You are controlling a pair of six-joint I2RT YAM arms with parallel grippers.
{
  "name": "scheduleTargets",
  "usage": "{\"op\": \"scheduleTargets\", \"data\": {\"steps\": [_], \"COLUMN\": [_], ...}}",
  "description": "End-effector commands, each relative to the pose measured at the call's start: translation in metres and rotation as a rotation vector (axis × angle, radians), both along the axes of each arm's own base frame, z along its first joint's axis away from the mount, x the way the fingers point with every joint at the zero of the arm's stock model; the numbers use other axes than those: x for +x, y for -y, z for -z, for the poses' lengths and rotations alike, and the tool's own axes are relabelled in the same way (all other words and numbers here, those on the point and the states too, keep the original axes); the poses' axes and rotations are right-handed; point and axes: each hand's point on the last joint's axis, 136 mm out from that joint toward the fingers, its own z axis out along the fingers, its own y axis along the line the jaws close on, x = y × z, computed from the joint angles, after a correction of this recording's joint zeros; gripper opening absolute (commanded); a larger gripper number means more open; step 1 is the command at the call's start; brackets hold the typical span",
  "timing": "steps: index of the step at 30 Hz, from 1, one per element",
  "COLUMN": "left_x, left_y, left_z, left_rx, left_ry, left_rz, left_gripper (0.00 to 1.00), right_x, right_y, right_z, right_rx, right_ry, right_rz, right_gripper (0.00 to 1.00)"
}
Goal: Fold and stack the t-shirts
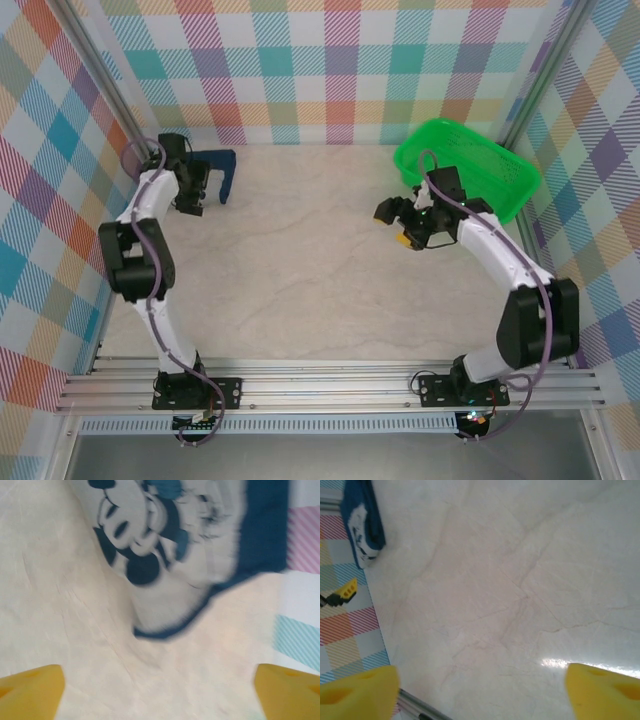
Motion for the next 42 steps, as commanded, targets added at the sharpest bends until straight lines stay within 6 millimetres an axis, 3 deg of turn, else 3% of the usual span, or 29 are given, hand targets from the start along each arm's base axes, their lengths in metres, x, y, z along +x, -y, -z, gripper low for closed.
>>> {"op": "scheduleTargets", "data": {"steps": [1,4,7,10,13,16,19,21,27,30,32,34,35,37,40,42], "left_x": [-0.022,-0.067,-0.113,-0.164,-0.192,-0.211,-0.205,-0.2,-0.159,-0.137,-0.121,-0.11,-0.106,-0.111,-0.128,-0.123], "left_y": [0.021,0.025,0.022,-0.014,-0.034,-0.044,-0.026,-0.019,-0.002,0.003,0.0,-0.001,0.008,0.022,0.015,0.014], "left_z": [-0.078,-0.102,-0.114,-0.119,-0.114,-0.071,-0.035,-0.015,0.035,0.047,0.045,0.058,0.06,0.061,0.061,0.063], "left_rx": [0.127,0.293,0.477,0.704,0.865,1.046,1.088,1.084,1.114,1.103,1.096,1.053,1.055,1.099,1.128,1.109], "left_ry": [0.21,0.206,0.214,0.156,0.23,0.136,0.163,0.174,0.217,0.248,0.298,0.28,0.307,0.374,0.435,0.427], "left_rz": [0.131,0.2,0.266,0.11,0.022,0.119,0.326,0.383,0.513,0.538,0.505,0.517,0.561,0.596,0.508,0.519], "left_gripper": [1.0,1.0,1.0,1.0,1.0,1.0,1.0,1.0,1.0,1.0,1.0,1.0,1.0,1.0,1.0,1.0], "right_x": [0.005,-0.004,-0.016,-0.025,-0.025,-0.026,-0.028,-0.026,0.001,0.025,0.042,0.055,0.062,0.067,0.055,0.045], "right_y": [0.021,0.043,0.072,0.118,0.137,0.15,0.158,0.161,0.148,0.145,0.147,0.154,0.158,0.166,0.158,0.162], "right_z": [-0.049,-0.08,-0.095,-0.085,-0.073,-0.04,0.013,0.038,0.094,0.099,0.093,0.087,0.084,0.091,0.088,0.086], "right_rx": [-0.097,-0.191,-0.321,-0.521,-0.682,-0.823,-0.895,-0.871,-0.809,-0.826,-0.814,-0.8,-0.798,-0.774,-0.746,-0.749], "right_ry": [0.245,0.385,0.444,0.424,0.595,0.698,0.656,0.609,0.494,0.537,0.599,0.649,0.678,0.672,0.782,0.871], "right_rz": [0.032,0.086,0.165,0.322,0.299,0.271,0.22,0.216,0.14,0.13,0.145,0.171,0.181,0.208,0.2,0.255], "right_gripper": [1.0,1.0,1.0,1.0,1.0,1.0,1.0,1.0,1.0,1.0,1.0,1.0,1.0,1.0,1.0,1.0]}}
